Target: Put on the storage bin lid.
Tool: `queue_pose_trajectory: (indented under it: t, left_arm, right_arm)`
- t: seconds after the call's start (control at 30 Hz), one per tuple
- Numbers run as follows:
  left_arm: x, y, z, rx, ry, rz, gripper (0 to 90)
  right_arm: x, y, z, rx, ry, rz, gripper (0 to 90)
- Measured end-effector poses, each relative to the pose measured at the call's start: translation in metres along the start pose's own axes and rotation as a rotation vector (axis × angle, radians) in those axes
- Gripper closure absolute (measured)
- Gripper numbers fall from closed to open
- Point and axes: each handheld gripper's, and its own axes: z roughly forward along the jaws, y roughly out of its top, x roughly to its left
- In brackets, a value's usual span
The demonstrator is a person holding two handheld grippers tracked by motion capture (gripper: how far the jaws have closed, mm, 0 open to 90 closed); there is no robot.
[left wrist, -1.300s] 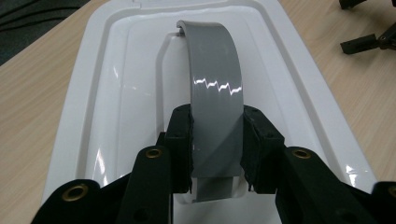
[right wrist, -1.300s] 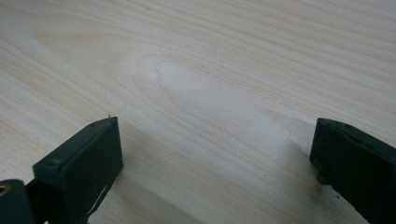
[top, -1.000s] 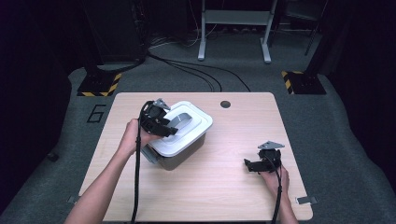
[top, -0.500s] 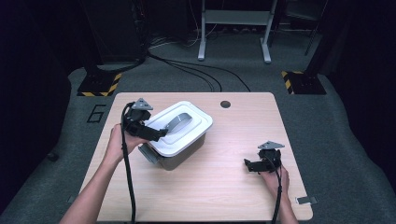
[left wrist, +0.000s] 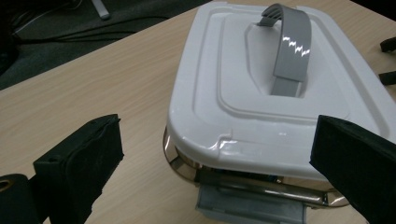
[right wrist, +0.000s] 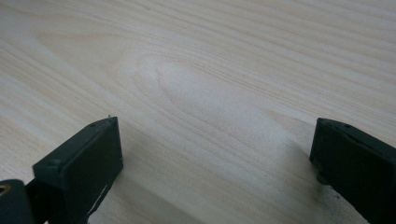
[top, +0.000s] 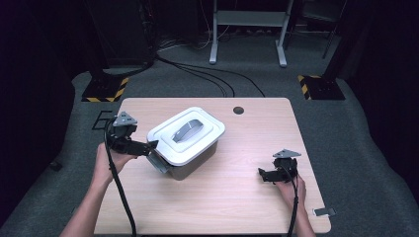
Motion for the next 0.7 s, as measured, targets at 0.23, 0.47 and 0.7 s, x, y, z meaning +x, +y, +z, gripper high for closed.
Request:
queue_pose_trajectory:
  t: [0.23,0.47,0.7]
  left_arm:
    - [0.008,-0.026,-0.004,0.004,0.033,-0.036,1.4]
    - [0.014,-0.052,-0.003,0.010,0.042,-0.090,0.3]
    - [0.017,-0.079,0.003,0.020,0.053,-0.127,0.2]
  right_arm:
    - [0.000,0.000,0.000,0.000,0.000,0.000,1.6]
    - [0.000,0.000,0.000,0.001,0.000,0.001,1.6]
    - [0.000,0.000,0.000,0.001,0.000,0.001,1.6]
